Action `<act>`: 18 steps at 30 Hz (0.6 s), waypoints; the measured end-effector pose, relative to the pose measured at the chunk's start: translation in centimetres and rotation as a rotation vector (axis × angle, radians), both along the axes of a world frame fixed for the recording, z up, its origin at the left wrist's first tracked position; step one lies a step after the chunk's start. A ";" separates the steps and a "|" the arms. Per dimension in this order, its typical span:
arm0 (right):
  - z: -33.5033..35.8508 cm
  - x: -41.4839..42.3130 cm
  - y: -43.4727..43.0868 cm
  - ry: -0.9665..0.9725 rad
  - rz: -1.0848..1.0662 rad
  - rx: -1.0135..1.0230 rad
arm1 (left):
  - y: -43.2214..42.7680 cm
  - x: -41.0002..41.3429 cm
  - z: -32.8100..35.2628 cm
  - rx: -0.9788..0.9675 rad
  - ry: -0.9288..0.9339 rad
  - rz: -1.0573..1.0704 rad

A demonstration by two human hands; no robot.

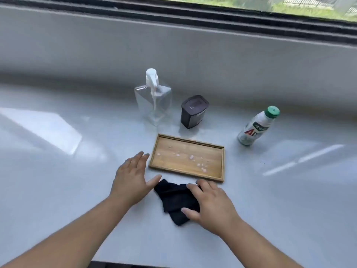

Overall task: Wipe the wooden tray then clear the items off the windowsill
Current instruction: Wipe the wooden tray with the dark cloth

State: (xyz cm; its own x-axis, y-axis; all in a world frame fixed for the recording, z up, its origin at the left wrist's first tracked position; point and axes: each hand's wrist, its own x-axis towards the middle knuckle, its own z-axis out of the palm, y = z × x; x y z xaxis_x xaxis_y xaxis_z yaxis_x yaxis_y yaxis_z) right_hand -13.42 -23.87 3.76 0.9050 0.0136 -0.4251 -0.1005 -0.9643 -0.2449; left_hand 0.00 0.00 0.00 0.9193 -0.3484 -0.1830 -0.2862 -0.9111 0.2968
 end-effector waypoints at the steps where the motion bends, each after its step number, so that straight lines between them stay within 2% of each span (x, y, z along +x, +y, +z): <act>1: -0.5 -0.1 0.3 0.049 0.010 -0.004 | -0.1 0.3 -0.7 -0.014 0.015 0.025; 4: -2.7 -0.7 1.3 -0.028 0.029 -0.105 | -0.2 1.4 -2.7 -0.041 -0.033 0.075; 8: -3.9 0.0 1.6 -0.121 -0.046 -0.111 | -0.9 2.9 -4.6 -0.103 -0.119 0.058; 13: -3.1 0.9 0.3 -0.220 -0.244 0.149 | -1.8 4.3 -5.7 -0.121 -0.151 0.055; 18: -0.8 3.0 -3.5 -0.502 -0.586 0.299 | -1.8 4.6 -6.5 -0.112 -0.166 0.078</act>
State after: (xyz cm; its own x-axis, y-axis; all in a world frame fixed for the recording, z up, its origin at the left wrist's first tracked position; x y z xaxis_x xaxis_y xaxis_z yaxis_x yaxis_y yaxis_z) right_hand -10.41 -27.41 2.91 0.8818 -0.4712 -0.0213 -0.3770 -0.6769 -0.6323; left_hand 4.56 -1.79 -6.53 0.9585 -0.2850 0.0085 -0.2696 -0.8964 0.3518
